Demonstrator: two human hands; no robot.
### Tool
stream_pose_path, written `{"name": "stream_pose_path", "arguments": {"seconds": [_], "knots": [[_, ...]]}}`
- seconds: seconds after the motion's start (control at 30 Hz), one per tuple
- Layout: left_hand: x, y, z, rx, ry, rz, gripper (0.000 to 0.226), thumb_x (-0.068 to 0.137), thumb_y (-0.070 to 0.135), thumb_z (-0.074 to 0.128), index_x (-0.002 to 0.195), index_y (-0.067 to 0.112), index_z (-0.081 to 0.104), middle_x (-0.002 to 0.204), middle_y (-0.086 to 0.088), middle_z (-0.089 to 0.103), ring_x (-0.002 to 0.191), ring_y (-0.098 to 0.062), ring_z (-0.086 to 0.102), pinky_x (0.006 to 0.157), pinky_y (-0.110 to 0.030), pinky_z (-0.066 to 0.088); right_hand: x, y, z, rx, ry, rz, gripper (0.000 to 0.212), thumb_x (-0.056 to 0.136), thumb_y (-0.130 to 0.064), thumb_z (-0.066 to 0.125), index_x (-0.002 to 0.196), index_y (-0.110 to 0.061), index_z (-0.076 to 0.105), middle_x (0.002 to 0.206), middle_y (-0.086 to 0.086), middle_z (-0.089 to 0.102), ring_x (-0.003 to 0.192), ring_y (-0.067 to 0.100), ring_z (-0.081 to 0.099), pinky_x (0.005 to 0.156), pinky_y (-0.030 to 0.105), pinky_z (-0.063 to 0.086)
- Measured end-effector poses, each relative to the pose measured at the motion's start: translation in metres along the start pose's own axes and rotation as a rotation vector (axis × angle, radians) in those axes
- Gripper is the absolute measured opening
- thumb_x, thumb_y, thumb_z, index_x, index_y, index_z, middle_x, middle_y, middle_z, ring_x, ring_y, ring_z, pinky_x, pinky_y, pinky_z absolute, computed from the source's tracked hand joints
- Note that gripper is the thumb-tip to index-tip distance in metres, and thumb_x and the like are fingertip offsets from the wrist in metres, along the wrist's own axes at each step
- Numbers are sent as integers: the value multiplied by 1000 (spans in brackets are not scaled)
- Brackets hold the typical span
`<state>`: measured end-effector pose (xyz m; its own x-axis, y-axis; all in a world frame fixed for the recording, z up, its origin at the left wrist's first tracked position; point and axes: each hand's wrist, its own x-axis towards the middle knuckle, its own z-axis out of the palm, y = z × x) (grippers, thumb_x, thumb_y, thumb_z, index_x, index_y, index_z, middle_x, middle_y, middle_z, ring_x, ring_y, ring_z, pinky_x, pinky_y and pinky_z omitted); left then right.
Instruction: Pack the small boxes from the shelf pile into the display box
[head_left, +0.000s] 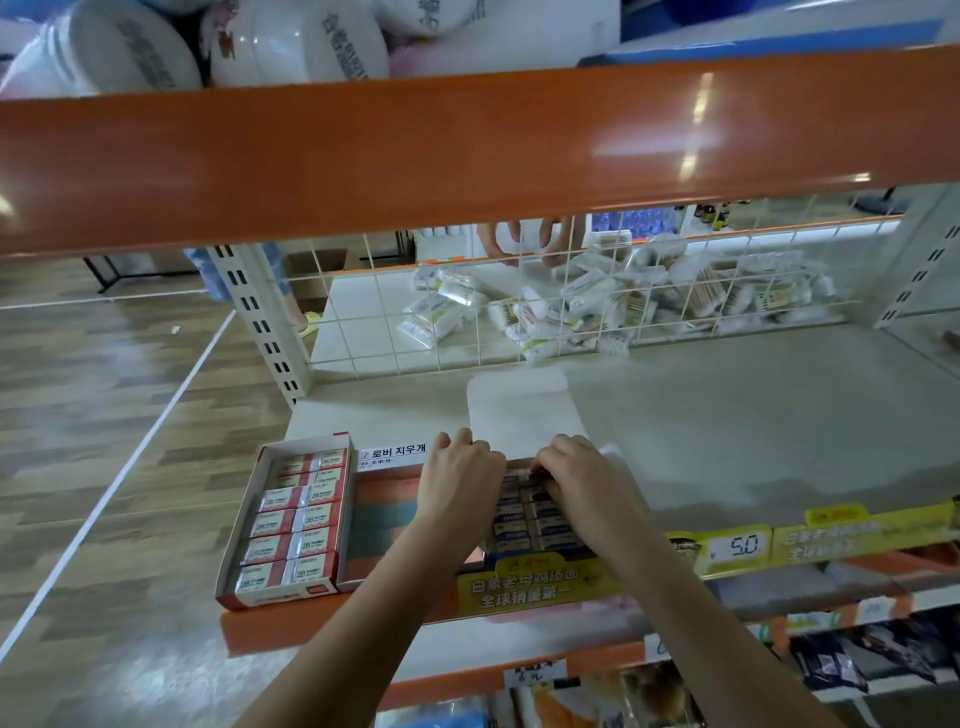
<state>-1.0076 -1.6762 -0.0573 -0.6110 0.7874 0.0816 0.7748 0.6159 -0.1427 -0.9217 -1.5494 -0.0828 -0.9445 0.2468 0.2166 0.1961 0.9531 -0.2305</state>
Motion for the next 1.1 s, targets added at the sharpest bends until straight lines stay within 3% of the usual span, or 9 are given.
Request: {"name": "stream_pose_path", "arguments": {"seconds": [0.17,0.4,0.7,0.9,1.1], "knots": [[6,-7,-9,-57,-2,85,22,93,32,47,101,19,64,104,0,63,103,-20,50,81,-30,33,0,3,-12,92,10,33,21,94,-21,48,110,-19,61,112,-3,55,110,14,44,89,28,39],[54,41,-34,-155,-18,341,37,94,43,46,122,22,57,121,-2,57,116,-23,46,92,-37,41,-18,60,-58,-87,40,164,27,93,-22,51,118,-17,58,119,3,55,113,20,45,93,24,32],[113,230,-50,-205,-3,537,40,91,46,48,120,19,57,120,-7,56,115,-26,48,90,-35,40,-110,202,-110,-167,-147,607,38,94,-27,49,130,-17,48,134,7,46,125,26,42,103,31,28],[142,377,-47,-238,10,618,42,89,49,49,120,21,55,119,-7,55,113,-28,49,90,-36,40,-186,306,-149,-54,-62,799,44,92,-23,53,134,-13,45,138,10,44,124,27,44,97,33,36],[185,458,-39,-284,21,634,36,90,42,48,117,21,56,116,-4,56,109,-26,51,87,-34,41,-222,385,-168,-18,-11,846,41,93,-27,52,131,-13,48,132,10,46,119,27,45,93,34,39]]}}
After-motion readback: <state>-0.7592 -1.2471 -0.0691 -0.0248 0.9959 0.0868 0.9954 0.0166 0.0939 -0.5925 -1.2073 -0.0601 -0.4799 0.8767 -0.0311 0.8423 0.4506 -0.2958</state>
